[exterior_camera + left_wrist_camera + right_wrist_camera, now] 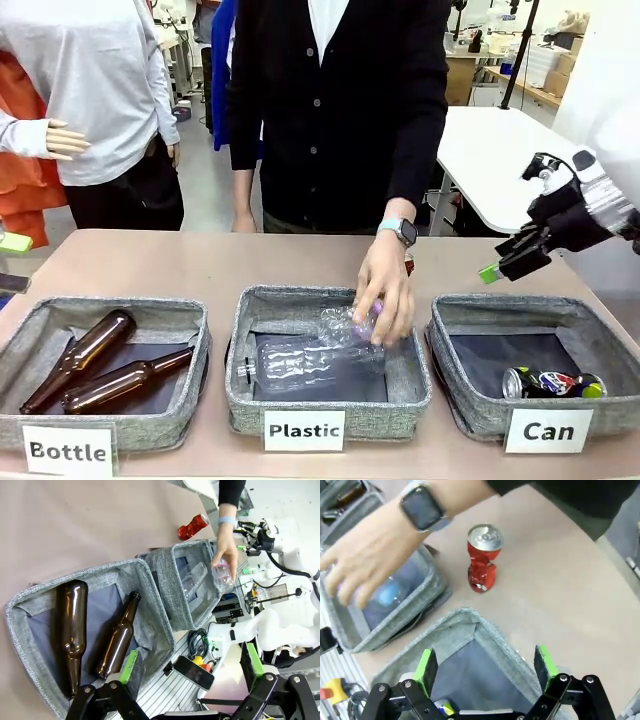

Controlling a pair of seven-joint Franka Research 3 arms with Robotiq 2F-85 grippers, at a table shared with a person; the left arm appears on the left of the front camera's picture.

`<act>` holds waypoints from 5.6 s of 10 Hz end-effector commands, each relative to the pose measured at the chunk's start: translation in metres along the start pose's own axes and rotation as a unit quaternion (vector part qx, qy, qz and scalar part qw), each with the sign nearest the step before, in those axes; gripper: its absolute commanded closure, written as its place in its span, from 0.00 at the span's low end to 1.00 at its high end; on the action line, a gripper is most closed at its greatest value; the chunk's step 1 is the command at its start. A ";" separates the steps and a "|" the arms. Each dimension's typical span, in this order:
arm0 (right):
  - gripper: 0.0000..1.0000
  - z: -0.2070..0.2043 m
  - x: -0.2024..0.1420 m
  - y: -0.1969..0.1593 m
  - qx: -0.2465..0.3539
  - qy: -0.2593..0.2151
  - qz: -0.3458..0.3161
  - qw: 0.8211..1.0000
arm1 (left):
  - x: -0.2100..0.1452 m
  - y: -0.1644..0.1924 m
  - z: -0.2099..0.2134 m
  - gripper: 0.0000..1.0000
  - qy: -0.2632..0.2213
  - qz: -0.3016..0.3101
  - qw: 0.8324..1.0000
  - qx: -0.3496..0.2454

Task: Sort the can waste into the basket.
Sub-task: Pick up the can waste from the table and place it in the right Fabric basket.

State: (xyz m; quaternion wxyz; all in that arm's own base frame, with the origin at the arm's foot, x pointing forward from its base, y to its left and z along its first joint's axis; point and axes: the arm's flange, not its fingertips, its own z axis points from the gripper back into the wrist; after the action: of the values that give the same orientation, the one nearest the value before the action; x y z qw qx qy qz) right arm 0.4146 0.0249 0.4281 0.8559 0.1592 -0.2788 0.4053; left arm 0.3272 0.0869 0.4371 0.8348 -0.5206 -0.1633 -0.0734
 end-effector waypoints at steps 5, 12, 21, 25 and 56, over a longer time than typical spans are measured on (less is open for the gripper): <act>0.00 0.089 -0.104 -0.003 -0.044 -0.114 -0.072 0.990 | -0.001 -0.003 0.003 0.00 0.005 0.003 1.000 -0.001; 0.00 0.037 -0.050 -0.018 0.012 -0.073 -0.025 0.997 | -0.001 -0.003 0.003 0.00 0.005 0.003 1.000 -0.001; 0.00 -0.051 0.035 -0.027 0.079 -0.064 0.076 0.992 | -0.001 -0.003 0.003 0.00 0.005 0.003 1.000 -0.001; 0.00 -0.103 0.024 -0.082 0.147 -0.130 0.139 0.971 | -0.001 -0.003 0.003 0.00 0.005 0.003 1.000 -0.001; 0.59 -0.220 0.049 -0.095 0.354 -0.128 0.146 0.915 | -0.001 -0.003 0.003 0.00 0.005 0.003 1.000 -0.001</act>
State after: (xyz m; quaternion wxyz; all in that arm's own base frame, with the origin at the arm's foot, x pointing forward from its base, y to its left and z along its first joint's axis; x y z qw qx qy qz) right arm 0.5831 0.1051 0.2754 0.6393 0.4434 -0.2362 0.5822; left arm 0.3270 0.0868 0.4372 0.8348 -0.5206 -0.1632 -0.0735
